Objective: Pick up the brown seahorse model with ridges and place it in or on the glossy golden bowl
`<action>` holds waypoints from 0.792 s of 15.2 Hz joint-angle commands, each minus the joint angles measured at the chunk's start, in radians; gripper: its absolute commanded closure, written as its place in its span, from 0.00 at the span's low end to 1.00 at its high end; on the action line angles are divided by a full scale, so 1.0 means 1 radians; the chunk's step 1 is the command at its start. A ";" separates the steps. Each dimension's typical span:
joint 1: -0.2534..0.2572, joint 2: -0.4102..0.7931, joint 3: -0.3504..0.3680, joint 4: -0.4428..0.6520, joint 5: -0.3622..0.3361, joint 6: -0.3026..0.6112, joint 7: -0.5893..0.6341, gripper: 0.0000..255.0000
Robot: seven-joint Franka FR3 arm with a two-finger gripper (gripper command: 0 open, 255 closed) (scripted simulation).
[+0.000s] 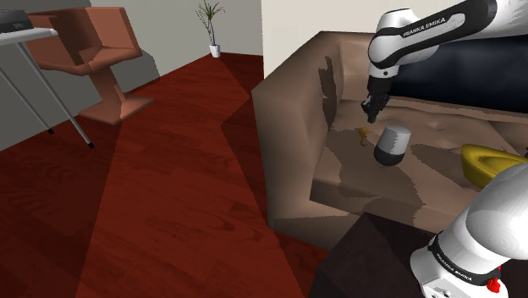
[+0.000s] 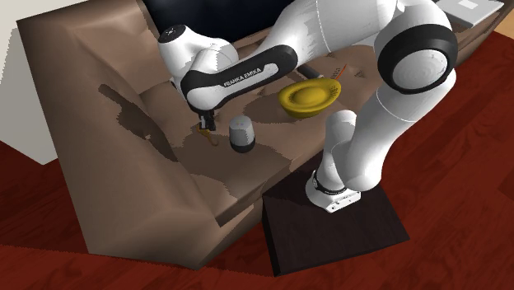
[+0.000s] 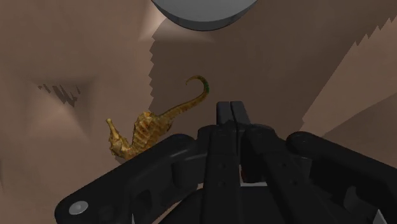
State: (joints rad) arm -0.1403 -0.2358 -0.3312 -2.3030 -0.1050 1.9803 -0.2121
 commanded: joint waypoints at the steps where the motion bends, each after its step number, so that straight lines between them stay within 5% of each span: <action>1: 0.000 0.000 0.000 0.000 0.000 0.000 0.000 1.00; 3: 0.000 0.000 0.000 0.000 0.000 0.000 0.000 1.00; 4: 0.000 0.000 0.000 0.000 0.000 0.000 0.000 0.00; 12: -0.057 0.241 -0.072 0.038 0.151 0.257 0.173 0.00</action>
State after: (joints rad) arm -0.1902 -0.0329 -0.3943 -2.2785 0.0195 2.2046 -0.0570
